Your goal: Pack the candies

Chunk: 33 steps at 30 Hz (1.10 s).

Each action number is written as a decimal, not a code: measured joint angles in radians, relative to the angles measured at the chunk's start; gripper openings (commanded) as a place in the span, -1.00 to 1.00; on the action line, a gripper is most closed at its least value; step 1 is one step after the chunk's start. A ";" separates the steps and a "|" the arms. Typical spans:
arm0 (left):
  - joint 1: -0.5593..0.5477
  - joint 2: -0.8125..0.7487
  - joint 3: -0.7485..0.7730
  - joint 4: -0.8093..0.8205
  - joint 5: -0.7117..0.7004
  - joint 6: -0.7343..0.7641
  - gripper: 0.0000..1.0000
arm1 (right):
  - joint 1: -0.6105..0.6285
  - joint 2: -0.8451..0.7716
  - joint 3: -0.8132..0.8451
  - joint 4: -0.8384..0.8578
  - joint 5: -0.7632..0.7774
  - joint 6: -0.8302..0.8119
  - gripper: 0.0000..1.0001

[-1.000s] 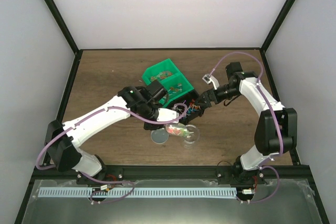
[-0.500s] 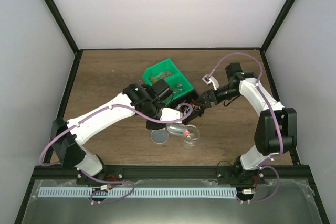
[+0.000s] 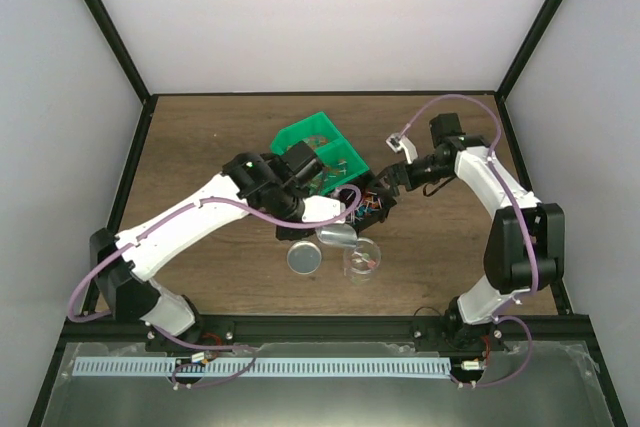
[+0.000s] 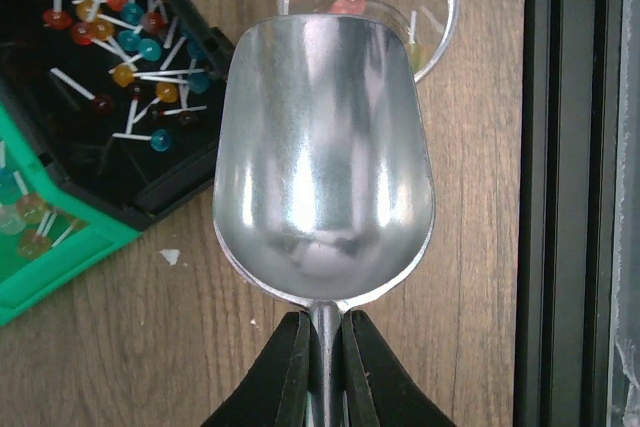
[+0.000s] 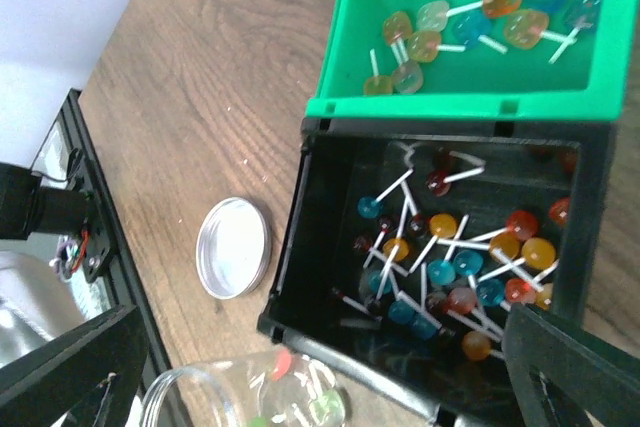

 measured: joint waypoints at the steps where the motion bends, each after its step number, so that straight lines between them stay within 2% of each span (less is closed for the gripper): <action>1: 0.005 -0.007 0.003 -0.001 0.000 -0.006 -0.92 | 0.000 0.006 0.006 0.013 0.002 0.013 0.99; 5: 0.064 -0.035 0.020 -0.004 0.000 -0.043 -0.92 | 0.000 0.041 0.037 0.076 0.029 0.061 0.94; 8: 0.153 -0.028 0.055 -0.001 -0.022 -0.080 -0.92 | 0.000 0.100 0.084 0.125 0.053 0.108 0.90; 11: 0.252 0.005 0.107 0.006 -0.080 -0.121 -0.92 | 0.001 0.168 0.139 0.164 0.071 0.154 0.89; 14: 0.294 0.059 0.144 0.000 -0.155 -0.150 -0.92 | 0.012 0.216 0.171 0.196 0.090 0.187 0.86; 19: 0.301 0.196 0.219 -0.029 -0.232 -0.196 -0.92 | 0.045 0.258 0.177 0.237 0.113 0.225 0.80; 26: 0.298 0.327 0.258 -0.053 -0.250 -0.271 -0.92 | 0.095 0.312 0.204 0.290 0.132 0.263 0.72; 33: 0.279 0.449 0.399 -0.089 -0.271 -0.316 -0.92 | 0.128 0.367 0.252 0.337 0.170 0.282 0.63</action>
